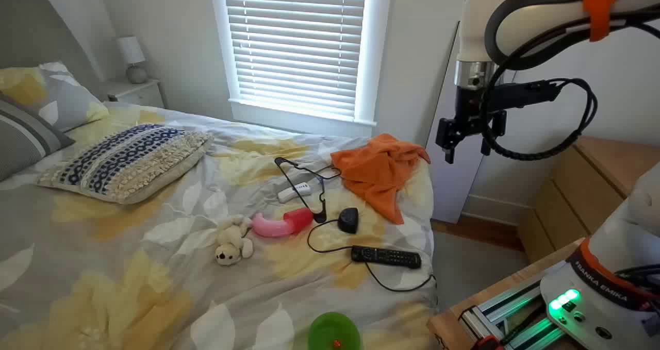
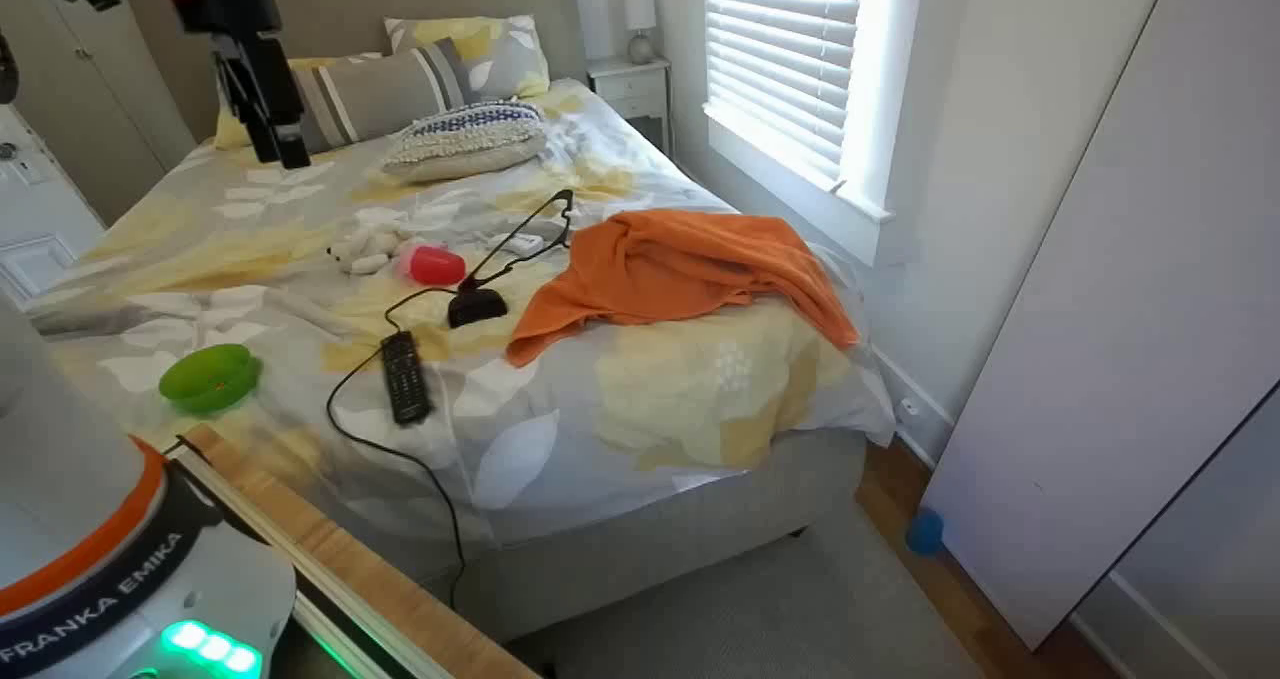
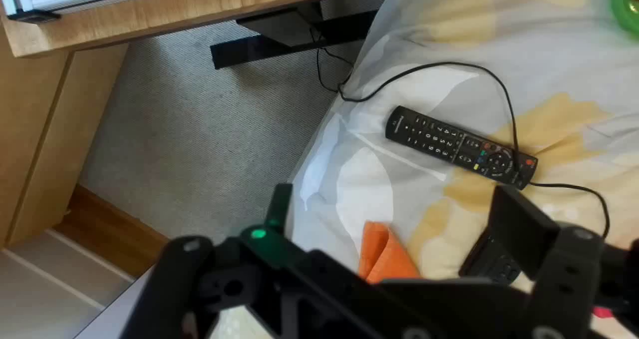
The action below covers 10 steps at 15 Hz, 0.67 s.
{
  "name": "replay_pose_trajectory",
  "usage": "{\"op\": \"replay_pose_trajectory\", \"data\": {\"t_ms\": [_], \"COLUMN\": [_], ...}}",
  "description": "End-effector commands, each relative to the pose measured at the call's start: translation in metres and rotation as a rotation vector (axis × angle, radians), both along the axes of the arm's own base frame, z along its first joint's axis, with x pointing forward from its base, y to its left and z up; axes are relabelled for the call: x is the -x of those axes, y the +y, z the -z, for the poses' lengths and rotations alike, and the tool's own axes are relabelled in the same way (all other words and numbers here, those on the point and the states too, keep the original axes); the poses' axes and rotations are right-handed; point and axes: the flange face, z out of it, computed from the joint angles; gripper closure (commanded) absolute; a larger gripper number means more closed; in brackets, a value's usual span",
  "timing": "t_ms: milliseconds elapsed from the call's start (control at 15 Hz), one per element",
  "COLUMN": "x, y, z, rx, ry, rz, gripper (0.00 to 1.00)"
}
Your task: Move the white remote control closer to the pink cup
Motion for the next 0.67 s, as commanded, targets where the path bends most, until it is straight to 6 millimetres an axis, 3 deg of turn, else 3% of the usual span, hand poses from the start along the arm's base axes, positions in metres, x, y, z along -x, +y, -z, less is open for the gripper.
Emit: {"op": "replay_pose_trajectory", "data": {"t_ms": [0, 400, 600], "x": [0.000, -0.007, -0.027], "y": [0.000, 0.003, 0.034], "z": [-0.001, -0.003, -0.014], "rx": [0.000, 0.008, 0.006], "ry": [0.001, -0.013, -0.059], "rz": [0.000, -0.029, -0.220], "gripper": [0.00, 0.00, 0.00]}}
